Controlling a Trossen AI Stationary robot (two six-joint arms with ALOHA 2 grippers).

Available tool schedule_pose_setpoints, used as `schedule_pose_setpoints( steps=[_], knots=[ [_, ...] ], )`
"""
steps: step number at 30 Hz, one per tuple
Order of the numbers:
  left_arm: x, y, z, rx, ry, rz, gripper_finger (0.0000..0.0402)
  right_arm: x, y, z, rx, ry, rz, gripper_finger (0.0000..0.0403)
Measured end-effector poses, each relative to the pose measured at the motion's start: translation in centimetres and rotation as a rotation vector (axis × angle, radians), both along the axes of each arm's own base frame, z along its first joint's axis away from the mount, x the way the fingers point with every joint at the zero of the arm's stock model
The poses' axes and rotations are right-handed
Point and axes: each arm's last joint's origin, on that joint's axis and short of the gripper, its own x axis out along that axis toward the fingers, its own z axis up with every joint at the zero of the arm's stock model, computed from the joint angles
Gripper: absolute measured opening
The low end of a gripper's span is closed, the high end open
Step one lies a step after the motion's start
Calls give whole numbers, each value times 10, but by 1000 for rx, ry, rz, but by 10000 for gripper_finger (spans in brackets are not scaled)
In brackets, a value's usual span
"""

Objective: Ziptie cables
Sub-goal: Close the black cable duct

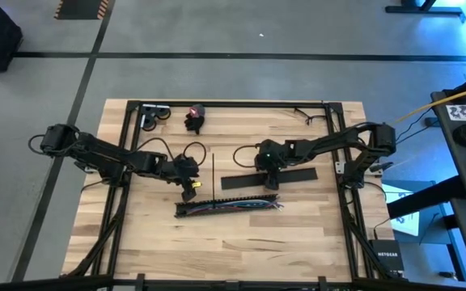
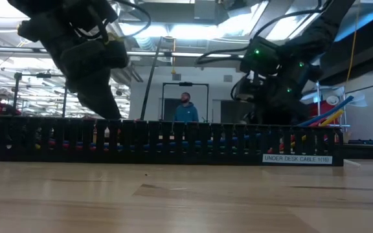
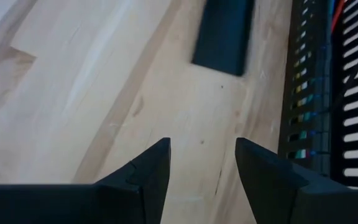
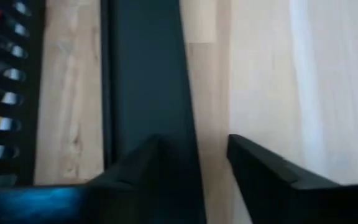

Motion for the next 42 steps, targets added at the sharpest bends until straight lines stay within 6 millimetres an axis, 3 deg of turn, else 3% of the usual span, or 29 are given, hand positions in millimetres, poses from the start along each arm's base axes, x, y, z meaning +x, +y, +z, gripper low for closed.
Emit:
schedule_pose_setpoints(
  steps=[7, 10, 14, 19, 29, 35, 42],
  knots=[
    [5, 3, 7, 25, -34, -12, 174, 0, -1, -5, -42, 36, -28, 14],
    [11, 6, 21, 52, -66, -28, 174, 0, -1, 0, -37, 43, -34, 12],
    [14, 11, 47, 134, -62, -64, 174, 3, 0, 22, -9, 42, -20, 4],
    [16, 17, 80, 292, -13, -96, 174, 15, -9, 68, 50, -23, 2, 1],
    [13, 23, 168, 579, -36, -189, 174, 27, -39, 159, 92, -41, 61, 0],
    [10, 24, 190, 699, -46, -253, 191, 33, -45, 204, 99, -164, 104, 0],
    [8, 31, 208, 810, -35, -207, 229, 35, -45, 224, 85, -230, 137, 0]
  ],
)
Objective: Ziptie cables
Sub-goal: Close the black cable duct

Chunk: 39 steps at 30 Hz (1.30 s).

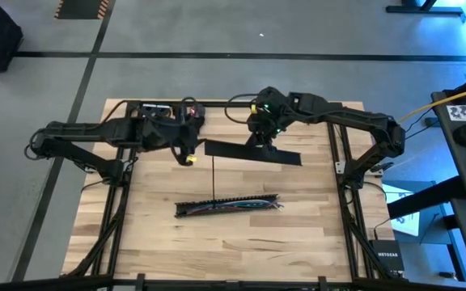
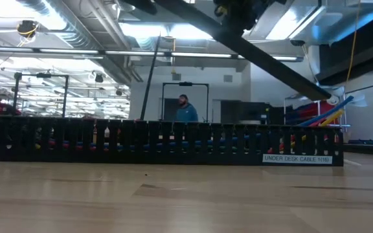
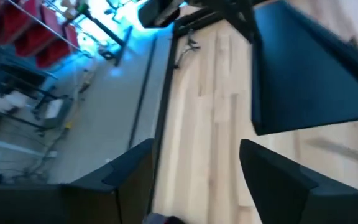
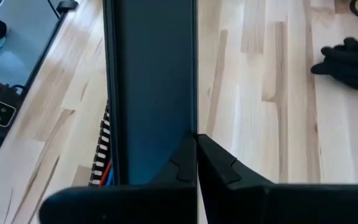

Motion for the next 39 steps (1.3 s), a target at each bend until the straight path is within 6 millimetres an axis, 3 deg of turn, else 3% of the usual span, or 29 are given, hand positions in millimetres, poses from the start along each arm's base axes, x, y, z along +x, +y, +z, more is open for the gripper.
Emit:
schedule_pose_setpoints(
  steps=[10, 17, 27, 39],
  knots=[
    [-7, -20, 16, 21, -44, -39, 223, 0, -1, 4, 23, -20, 11, 0],
    [-10, -29, 20, 131, -24, -97, 212, 0, 3, 5, 172, -16, 26, 0],
    [-3, -34, 22, 207, -10, -200, 220, 0, 4, 7, 259, -18, 48, 0],
    [18, -53, 9, 274, 51, -412, 179, 0, 5, 8, 292, -28, 60, 0]
  ],
)
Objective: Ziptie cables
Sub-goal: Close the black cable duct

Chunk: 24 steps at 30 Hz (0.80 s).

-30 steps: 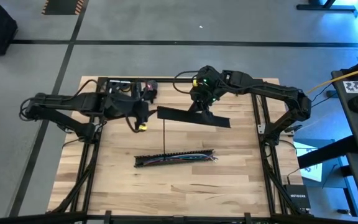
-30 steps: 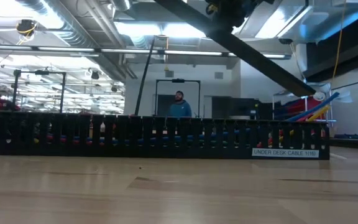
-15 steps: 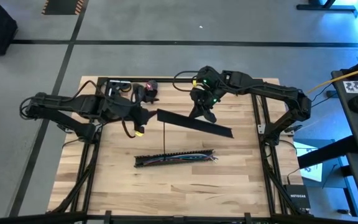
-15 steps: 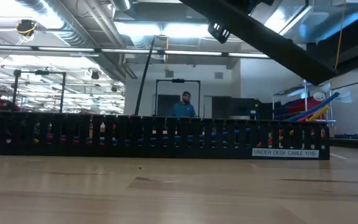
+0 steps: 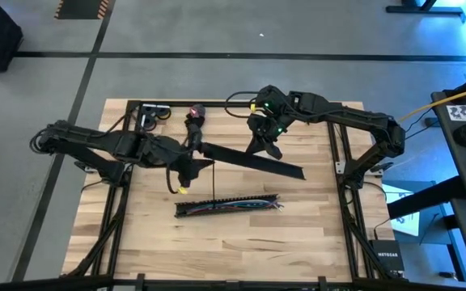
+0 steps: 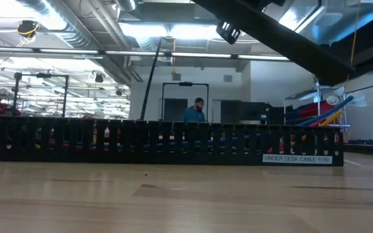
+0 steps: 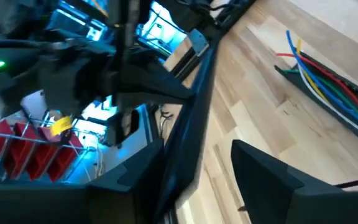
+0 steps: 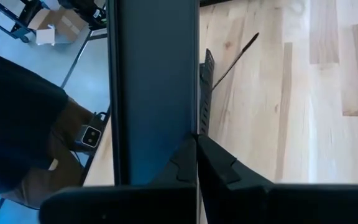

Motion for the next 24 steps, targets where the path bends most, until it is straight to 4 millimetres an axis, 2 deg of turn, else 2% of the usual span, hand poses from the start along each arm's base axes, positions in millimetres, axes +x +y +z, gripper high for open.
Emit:
schedule_pose_setpoints(
  steps=[4, 6, 10, 12, 15, 17, 19, 24],
  knots=[
    [7, 0, -1, 9, -22, -2, 133, 1, 0, 1, -3, -8, 0, 0],
    [7, 0, 2, -8, -52, 5, 98, 1, 0, 1, 6, -6, -8, 1],
    [7, 0, 3, -120, -99, 54, 24, 1, 0, 1, 129, 87, -114, 8],
    [7, 0, 3, -171, -109, 76, 9, 2, -2, 3, 123, 75, -138, 19],
    [7, 1, 2, -261, -137, 143, 10, 0, -11, 9, 81, 38, -154, 48],
    [6, 4, 1, -333, -147, 205, 8, -4, -19, 25, 39, -13, -166, 74],
    [5, 10, -3, -405, -142, 273, 4, -10, -25, 49, -59, -91, -201, 104],
    [4, 31, -7, -619, -196, 473, 4, -21, -23, 99, -448, -258, -269, 183]
  ],
)
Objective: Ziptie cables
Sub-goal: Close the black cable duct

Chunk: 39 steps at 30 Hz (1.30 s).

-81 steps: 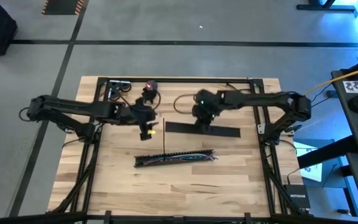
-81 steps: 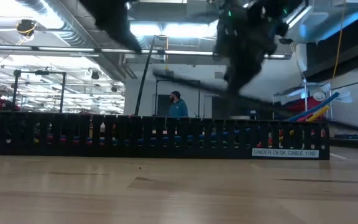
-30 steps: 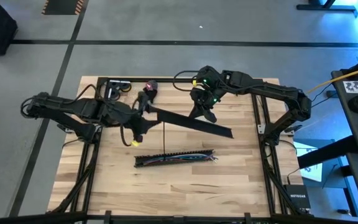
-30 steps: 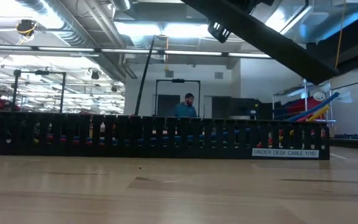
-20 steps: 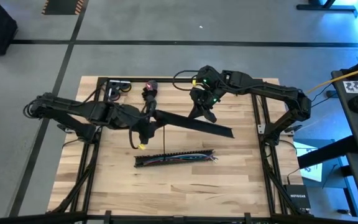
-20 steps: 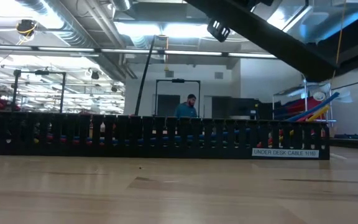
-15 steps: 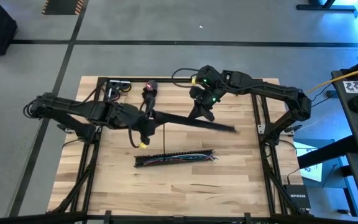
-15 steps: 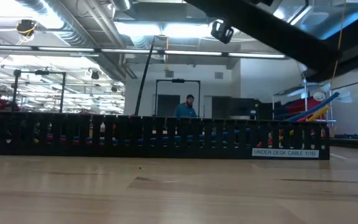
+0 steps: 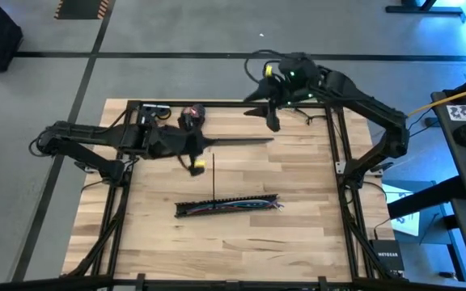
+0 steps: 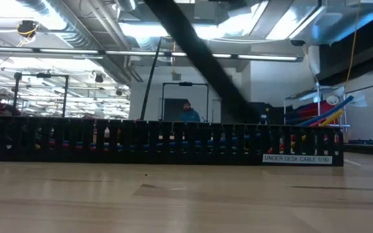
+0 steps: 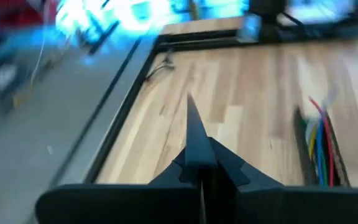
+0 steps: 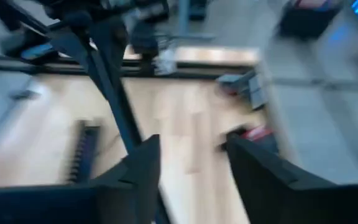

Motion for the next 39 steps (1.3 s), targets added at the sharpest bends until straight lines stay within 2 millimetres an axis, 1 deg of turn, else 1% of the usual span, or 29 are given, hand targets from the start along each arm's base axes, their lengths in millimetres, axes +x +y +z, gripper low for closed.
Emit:
schedule_pose_setpoints(
  steps=[2, 4, 8, 13, 18, 20, 24, 27, 32, 39],
  knots=[
    [1, 8, 2, -93, -65, 81, 3, 2, 9, 8, -138, -20, -2, 210],
    [1, 18, 6, -187, -158, 156, 2, 6, 18, 10, -252, -19, -22, 233],
    [1, 31, 17, -316, -330, 250, 4, 21, 39, 3, -376, 22, -29, 261],
    [2, 41, 26, -362, -452, 272, 2, 42, 63, -12, -514, 110, -165, 270],
    [2, 49, 30, -387, -501, 278, 2, 57, 84, -17, -588, 98, -268, 271],
    [3, 50, 31, -407, -520, 263, 2, 62, 88, -18, -614, 89, -313, 271],
    [3, 51, 36, -422, -566, 245, 2, 70, 93, -23, -618, 81, -316, 271],
    [4, 50, 37, -444, -581, 226, 2, 75, 93, -28, -634, 90, -345, 271],
    [6, 49, 39, -474, -613, 198, 2, 80, 92, -28, -644, 68, -358, 271],
    [6, 49, 39, -477, -613, 197, 3, 83, 93, -32, -697, 94, -359, 270]
  ],
)
